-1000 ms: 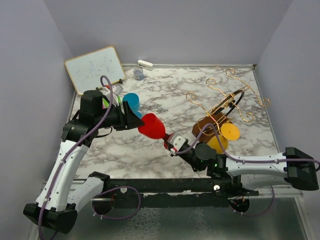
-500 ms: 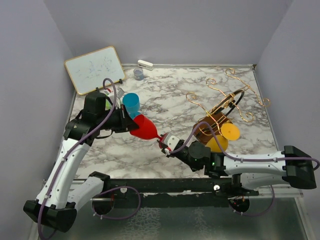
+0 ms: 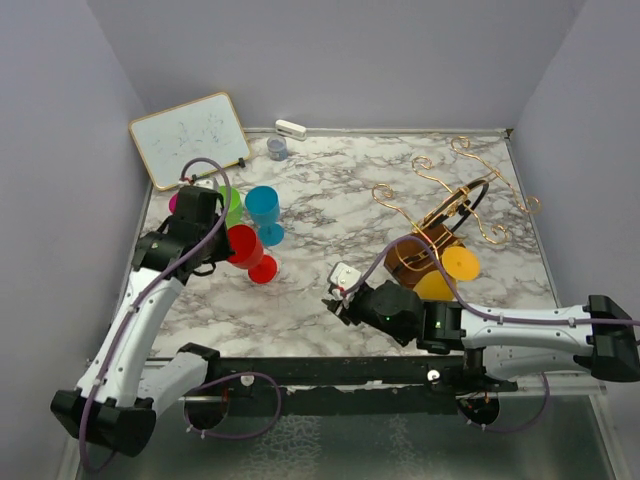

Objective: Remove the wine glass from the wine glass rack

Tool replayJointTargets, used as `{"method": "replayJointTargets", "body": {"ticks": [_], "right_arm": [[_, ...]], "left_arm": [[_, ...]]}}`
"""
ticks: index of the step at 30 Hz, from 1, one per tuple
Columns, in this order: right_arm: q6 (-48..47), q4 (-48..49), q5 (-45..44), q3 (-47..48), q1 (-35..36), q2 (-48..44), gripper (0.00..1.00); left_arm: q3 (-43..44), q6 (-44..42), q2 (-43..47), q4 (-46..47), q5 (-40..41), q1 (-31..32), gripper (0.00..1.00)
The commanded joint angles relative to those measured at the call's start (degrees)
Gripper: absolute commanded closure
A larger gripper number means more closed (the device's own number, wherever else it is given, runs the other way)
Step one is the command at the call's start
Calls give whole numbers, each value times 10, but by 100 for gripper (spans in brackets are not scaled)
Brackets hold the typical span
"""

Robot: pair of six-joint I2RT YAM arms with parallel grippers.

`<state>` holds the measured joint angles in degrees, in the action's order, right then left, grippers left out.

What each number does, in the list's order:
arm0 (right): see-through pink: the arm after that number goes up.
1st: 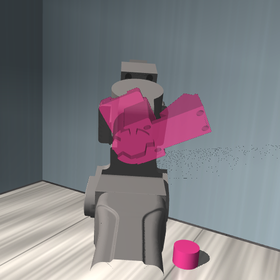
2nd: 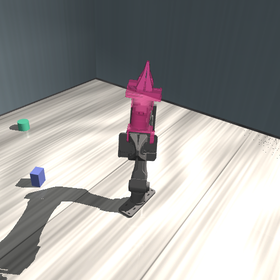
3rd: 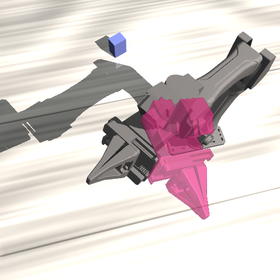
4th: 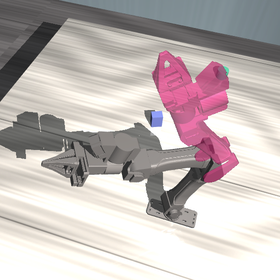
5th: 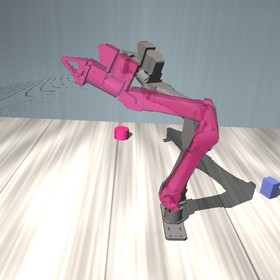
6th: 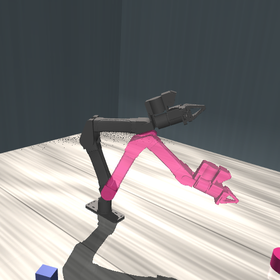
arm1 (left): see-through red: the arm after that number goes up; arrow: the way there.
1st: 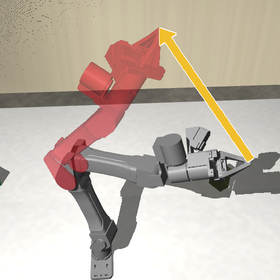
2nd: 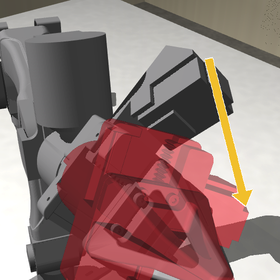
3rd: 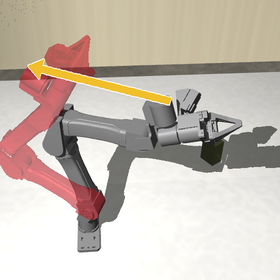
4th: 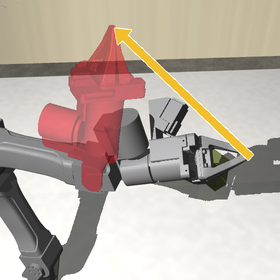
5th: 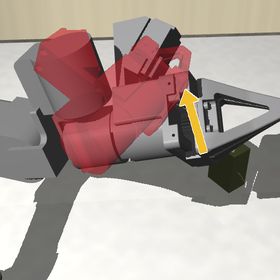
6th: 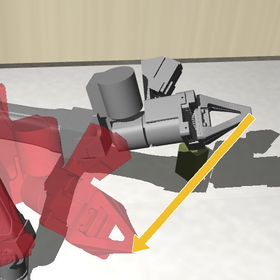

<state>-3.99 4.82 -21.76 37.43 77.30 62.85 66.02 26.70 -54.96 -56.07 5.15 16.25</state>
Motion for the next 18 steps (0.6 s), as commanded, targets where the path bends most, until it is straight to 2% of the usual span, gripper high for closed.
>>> {"method": "replayJointTargets", "body": {"ticks": [1, 4, 7, 18], "right_arm": [[38, -24, 25, 0, 4, -26, 61], [43, -30, 28, 0, 4, -29, 61], [47, -35, 28, -1, 4, -29, 61], [64, -32, 27, -14, 4, -49, 62]], "left_arm": [[-51, 6, -41, 1, 107, -2, 100], [-60, 13, -54, 18, 157, -6, 100], [-57, 5, -82, 29, 173, -25, 100], [-62, -37, -130, 123, 109, -123, 100]]}}
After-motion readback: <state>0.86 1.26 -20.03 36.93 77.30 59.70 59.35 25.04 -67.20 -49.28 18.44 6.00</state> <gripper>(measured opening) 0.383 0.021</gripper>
